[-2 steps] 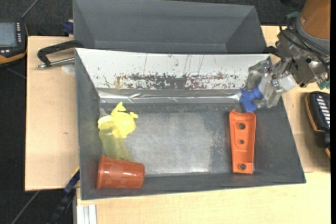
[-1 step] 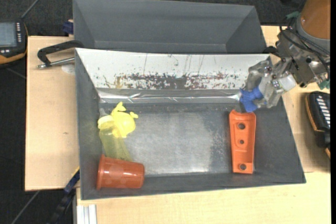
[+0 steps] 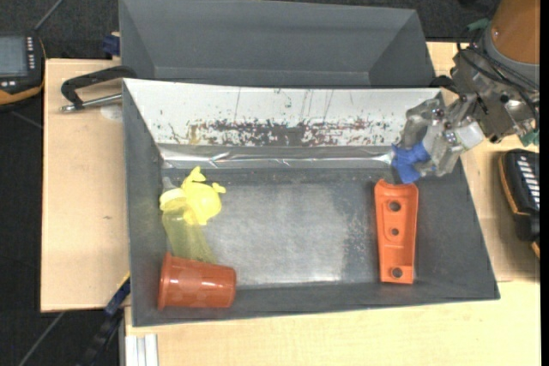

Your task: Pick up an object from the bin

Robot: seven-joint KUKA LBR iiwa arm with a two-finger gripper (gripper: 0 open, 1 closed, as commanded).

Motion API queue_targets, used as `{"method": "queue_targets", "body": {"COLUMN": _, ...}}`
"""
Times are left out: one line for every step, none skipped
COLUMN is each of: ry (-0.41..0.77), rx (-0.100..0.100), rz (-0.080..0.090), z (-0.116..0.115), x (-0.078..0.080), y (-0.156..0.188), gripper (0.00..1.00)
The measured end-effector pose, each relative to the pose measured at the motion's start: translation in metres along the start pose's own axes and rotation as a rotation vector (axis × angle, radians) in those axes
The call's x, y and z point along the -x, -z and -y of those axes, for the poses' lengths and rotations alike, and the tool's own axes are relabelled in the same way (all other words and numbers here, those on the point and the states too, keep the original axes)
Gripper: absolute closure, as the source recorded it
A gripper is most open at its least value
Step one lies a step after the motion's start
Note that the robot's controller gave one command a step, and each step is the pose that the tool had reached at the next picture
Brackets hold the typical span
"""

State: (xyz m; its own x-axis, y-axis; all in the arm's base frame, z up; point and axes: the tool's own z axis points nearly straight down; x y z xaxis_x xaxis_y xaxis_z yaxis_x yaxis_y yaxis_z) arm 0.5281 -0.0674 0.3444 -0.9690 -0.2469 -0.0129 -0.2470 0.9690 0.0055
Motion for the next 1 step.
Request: {"method": "queue_targets", "body": {"ry": 0.0, "rx": 0.0, "rz": 0.0, "z": 0.0, "x": 0.0, "y": 0.0, "gripper": 1.0}}
